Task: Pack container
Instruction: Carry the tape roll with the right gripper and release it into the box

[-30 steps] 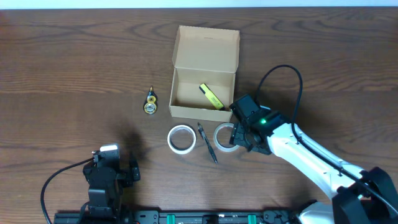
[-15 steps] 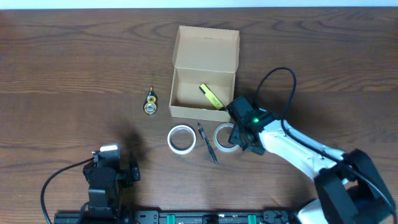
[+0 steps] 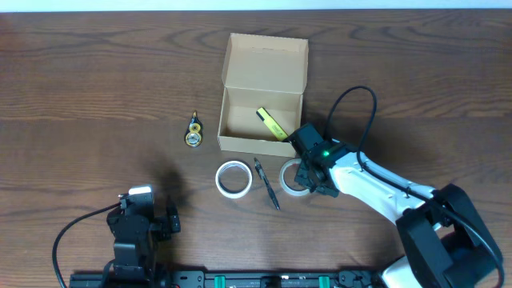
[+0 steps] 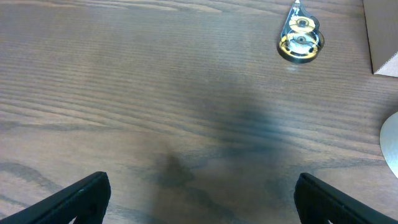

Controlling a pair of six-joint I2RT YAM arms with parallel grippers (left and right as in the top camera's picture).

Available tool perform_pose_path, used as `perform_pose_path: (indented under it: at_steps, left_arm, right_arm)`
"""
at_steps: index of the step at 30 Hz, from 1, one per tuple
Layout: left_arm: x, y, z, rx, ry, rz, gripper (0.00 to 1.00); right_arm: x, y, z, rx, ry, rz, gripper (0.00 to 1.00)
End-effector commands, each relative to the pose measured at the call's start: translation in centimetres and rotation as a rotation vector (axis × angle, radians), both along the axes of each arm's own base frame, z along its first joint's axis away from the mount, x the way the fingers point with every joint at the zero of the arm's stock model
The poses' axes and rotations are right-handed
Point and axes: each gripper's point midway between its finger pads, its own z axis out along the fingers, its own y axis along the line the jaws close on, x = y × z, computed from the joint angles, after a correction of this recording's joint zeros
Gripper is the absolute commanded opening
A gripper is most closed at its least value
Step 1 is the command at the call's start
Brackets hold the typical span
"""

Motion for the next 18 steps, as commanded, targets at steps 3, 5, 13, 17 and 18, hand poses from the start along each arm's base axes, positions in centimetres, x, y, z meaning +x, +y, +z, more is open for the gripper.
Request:
perform_pose_path:
  at_steps: [3, 5, 13, 17, 18]
  left_arm:
    - [-0.3, 0.2, -1.0, 0.006, 0.026, 0.006, 0.95]
    - [-0.3, 0.2, -1.0, 0.006, 0.026, 0.006, 0.95]
    - [-0.3, 0.2, -1.0, 0.006, 0.026, 0.006, 0.95]
    - [-0.3, 0.2, -1.0, 0.006, 0.026, 0.006, 0.95]
    - [-0.3, 0.2, -1.0, 0.006, 0.026, 0.006, 0.95]
  right_arm:
    - [-1.0, -0.5, -1.0, -0.031, 0.045, -0.002, 0.01]
    - [-1.6, -0.9, -1.0, -0.045, 0.068, -0.002, 0.01]
    - [-3.8, -2.4, 1.4, -0.081, 0.114, -0.002, 0.01]
    - [-4.6, -2.9, 5.5, -0.035, 0.044, -0.002, 0.01]
    - [-4.7, -3.0, 6.4, -0.019, 0.019, 0.004, 0.01]
